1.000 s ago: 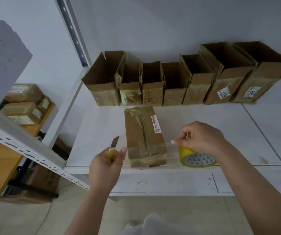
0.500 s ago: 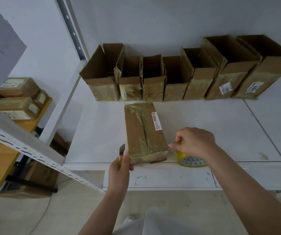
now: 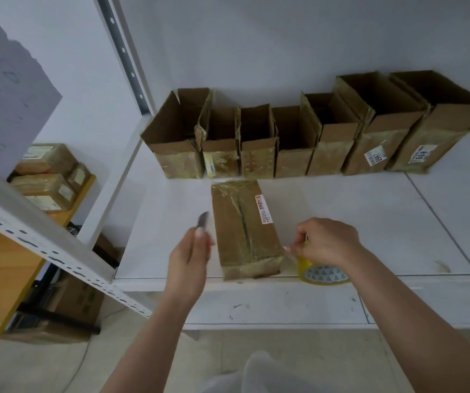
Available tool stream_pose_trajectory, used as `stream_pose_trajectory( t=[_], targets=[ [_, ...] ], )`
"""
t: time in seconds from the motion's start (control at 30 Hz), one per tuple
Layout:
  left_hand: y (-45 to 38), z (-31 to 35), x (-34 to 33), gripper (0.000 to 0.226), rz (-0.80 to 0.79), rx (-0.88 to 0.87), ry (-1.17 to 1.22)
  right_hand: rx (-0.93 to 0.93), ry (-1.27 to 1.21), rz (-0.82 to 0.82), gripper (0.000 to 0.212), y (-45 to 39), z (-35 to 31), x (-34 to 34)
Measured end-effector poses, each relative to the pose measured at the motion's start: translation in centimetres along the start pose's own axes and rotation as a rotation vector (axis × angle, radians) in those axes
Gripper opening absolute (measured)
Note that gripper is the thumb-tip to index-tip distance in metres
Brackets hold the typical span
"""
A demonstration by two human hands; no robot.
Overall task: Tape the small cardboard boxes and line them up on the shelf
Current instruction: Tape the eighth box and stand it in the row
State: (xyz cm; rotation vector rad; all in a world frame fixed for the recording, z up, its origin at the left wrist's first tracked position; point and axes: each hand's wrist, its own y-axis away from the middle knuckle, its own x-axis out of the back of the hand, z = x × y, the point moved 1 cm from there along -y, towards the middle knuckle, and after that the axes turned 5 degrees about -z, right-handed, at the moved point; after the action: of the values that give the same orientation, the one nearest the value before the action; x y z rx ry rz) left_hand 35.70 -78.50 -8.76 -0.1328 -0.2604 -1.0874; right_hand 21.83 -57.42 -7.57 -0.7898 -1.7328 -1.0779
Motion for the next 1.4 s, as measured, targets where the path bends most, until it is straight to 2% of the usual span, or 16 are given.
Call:
stream_pose_trajectory(
  t=[0.07, 0.13, 0.2, 0.27, 0.37, 0.43, 0.5, 0.6, 0.7, 0.83, 0.93, 1.03, 1.1, 1.23, 1.4],
  targets=[
    [-1.3, 3.1, -2.0, 0.043, -0.276, -0.044, 0.006, -0.002, -0.008, -0.016, 0.034, -0.2, 0.1, 0.1],
    [-2.2, 4.8, -4.7, 0.043, -0.517, 0.027, 0.033, -0.007, -0.007, -0.036, 0.035, -0.2, 0.3, 0.0],
    [-2.8, 4.9, -6.7, 0.042, -0.635, 0.106, -0.008, 0.008, -0.019, -0.042, 0.036, -0.3, 0.4, -0.1],
    [-3.5, 3.9, -7.5, 0.042, -0.62, 0.139, -0.056, 0.039, -0.15, -0.091, 0.032, -0.2, 1.0, 0.2],
    [-4.0, 2.7, -7.6, 0.042, -0.586, 0.093, -0.1, 0.115, -0.479, -0.315, 0.016, 0.1, 2.6, 1.4],
    [-4.2, 2.3, -7.7, 0.042, -0.586, 0.052, -0.14, 0.124, -0.558, -0.376, 0.02, 0.4, 3.6, 1.9],
    [-4.3, 2.1, -7.8, 0.043, -0.584, 0.037, -0.19, 0.084, -0.458, -0.311, 0.022, 0.2, 4.0, 1.5],
    [-4.3, 2.0, -7.7, 0.043, -0.602, 0.054, -0.245, -0.021, -0.106, -0.154, 0.03, -0.1, 4.0, 1.1],
    [-4.0, 2.7, -7.4, 0.046, -0.707, 0.068, -0.296, 0.002, -0.133, -0.146, 0.025, -0.1, 4.3, 1.1],
    [-4.0, 4.6, -8.0, 0.041, -0.825, -0.067, -0.719, 0.056, -0.211, -0.167, 0.021, 0.3, 4.8, 0.9],
    [-3.5, 5.6, -9.6, 0.039, -0.815, -0.145, -1.012, 0.059, -0.254, -0.143, 0.013, 0.6, 5.1, 0.6],
    [-3.4, 5.6, -11.0, 0.041, -0.761, -0.079, -1.197, 0.037, -0.235, -0.057, 0.014, 0.8, 4.9, 0.1],
    [-3.2, 5.6, -11.5, 0.041, -0.717, -0.041, -1.238, 0.014, -0.224, -0.03, 0.017, 1.2, 4.8, -0.3],
    [-2.8, 5.5, -11.5, 0.043, -0.662, -0.08, -1.282, -0.009, -0.276, 0.003, 0.02, 1.7, 4.8, -0.9],
    [-2.8, 5.3, -10.9, 0.044, -0.644, -0.047, -1.147, -0.033, -0.325, 0.049, 0.027, 2.5, 4.9, -0.9]
  ],
)
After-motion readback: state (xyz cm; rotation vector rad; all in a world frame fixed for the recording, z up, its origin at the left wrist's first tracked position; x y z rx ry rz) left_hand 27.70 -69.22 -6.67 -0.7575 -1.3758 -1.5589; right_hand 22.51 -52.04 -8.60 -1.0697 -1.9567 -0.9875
